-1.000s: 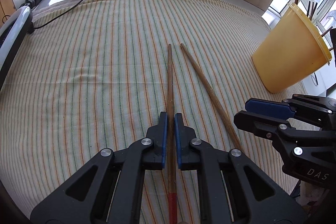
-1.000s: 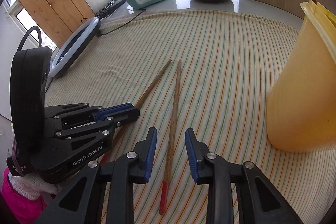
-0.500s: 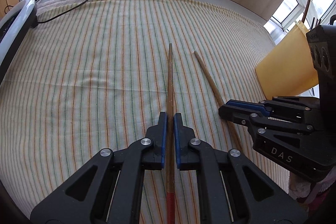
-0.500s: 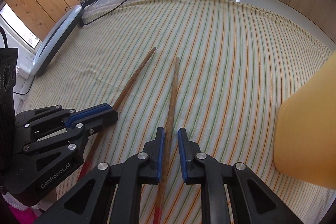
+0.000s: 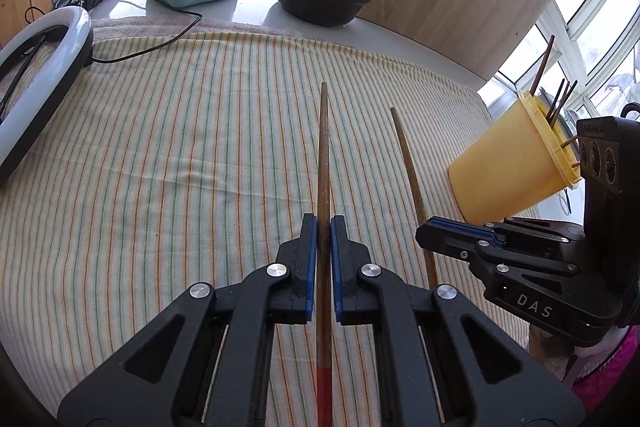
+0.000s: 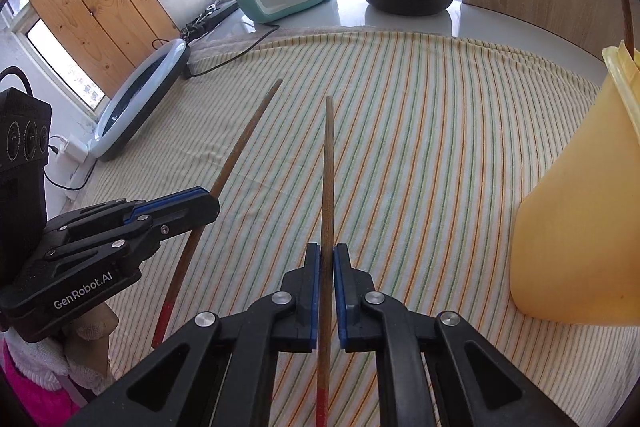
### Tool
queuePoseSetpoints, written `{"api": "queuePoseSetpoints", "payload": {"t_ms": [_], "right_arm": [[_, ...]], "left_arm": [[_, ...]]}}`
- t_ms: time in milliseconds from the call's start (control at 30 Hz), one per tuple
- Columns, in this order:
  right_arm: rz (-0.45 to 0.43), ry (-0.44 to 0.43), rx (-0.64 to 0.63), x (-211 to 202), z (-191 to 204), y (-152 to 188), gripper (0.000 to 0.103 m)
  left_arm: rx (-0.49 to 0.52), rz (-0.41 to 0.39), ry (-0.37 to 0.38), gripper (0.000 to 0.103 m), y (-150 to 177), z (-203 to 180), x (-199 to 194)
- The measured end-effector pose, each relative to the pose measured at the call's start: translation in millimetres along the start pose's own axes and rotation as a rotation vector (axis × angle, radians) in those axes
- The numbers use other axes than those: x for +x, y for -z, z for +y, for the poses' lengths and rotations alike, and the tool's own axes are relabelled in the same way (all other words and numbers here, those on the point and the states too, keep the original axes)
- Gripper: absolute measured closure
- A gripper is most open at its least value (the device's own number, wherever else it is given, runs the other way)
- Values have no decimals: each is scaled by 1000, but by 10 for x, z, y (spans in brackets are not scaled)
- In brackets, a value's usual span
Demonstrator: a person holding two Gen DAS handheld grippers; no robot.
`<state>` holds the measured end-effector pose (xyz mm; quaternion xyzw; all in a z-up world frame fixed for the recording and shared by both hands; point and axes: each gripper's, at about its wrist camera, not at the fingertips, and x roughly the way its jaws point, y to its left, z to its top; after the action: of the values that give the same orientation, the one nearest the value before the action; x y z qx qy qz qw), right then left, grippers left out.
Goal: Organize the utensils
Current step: 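Lift both chopsticks and carry them over the yellow container with both tools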
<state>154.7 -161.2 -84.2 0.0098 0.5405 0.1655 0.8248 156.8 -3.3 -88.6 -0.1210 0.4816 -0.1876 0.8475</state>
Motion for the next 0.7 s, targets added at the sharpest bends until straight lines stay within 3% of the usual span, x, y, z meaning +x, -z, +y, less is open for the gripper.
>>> {"api": "queuePoseSetpoints", "payload": {"t_ms": [467,700], "right_arm": [[-195,-45,23,-735,-130,250,99],[-287,-54,49,-1135,-295,339,99]], "left_arm": [[65,-151,68,98,-122,-464,-466],[95,-188,126,98,-198,-726,-570]]}}
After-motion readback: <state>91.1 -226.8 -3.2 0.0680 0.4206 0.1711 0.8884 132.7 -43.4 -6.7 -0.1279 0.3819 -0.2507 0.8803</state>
